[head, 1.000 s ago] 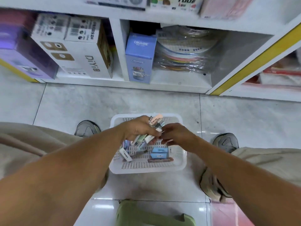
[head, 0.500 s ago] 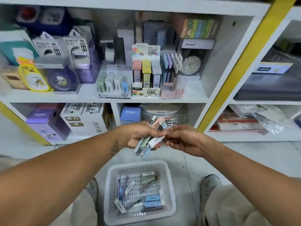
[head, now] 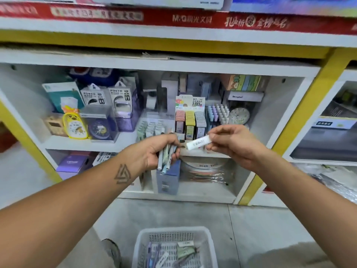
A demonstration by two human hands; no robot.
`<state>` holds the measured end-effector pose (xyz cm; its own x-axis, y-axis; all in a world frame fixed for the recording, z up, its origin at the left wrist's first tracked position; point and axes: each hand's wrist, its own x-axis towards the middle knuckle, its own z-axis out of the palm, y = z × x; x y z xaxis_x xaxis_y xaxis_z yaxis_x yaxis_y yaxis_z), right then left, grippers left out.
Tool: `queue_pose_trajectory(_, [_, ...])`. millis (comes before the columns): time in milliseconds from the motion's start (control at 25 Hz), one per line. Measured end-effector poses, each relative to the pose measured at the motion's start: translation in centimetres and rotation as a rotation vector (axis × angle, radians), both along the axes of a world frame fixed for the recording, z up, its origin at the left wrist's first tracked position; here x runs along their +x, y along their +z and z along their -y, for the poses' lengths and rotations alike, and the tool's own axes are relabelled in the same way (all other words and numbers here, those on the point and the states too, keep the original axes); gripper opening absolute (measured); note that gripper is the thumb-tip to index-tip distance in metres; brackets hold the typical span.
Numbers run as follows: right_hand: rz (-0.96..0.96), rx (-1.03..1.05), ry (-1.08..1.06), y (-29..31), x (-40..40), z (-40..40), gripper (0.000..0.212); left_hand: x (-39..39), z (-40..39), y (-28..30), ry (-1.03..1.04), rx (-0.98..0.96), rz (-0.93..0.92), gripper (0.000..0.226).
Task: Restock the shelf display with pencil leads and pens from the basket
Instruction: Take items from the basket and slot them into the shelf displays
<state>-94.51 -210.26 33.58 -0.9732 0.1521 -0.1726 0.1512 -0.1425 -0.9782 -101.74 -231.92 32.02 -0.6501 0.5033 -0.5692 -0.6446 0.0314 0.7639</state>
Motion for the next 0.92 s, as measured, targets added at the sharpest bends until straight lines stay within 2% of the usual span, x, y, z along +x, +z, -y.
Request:
queue_pose_trajectory(200, [-0.119,0.162,0.038,2.1,-4.5,2.4,0.009,-3.3,2.1,2.5,0.142,0.078,-0.023,0.019])
queue_pose_trajectory(360, [-0.149,0.207,0.083,1.9,-7.2,3.8,0.007,-5.4,3.9,2.7,0.236,0.168,-0.006,0.012])
queue_pose_trajectory(560, [-0.208,0.628,0.105,1.2,-9.8,5.5,0.017,-7.4,6.2,2.9,0.345,0.226,-0.003,0.013])
queue_pose_trajectory(760, [-0.319,0.867,0.043,0.7,-13.1,6.8,0.018,-8.6,8.0,3.4,0.356,0.197,0.0,0.01])
queue_pose_trajectory(920, [-0.477,1.014,-0.05,-0.7,-15.0,8.0,0.016,-9.7,8.8,3.2,0.395,0.157,-0.002,0.017])
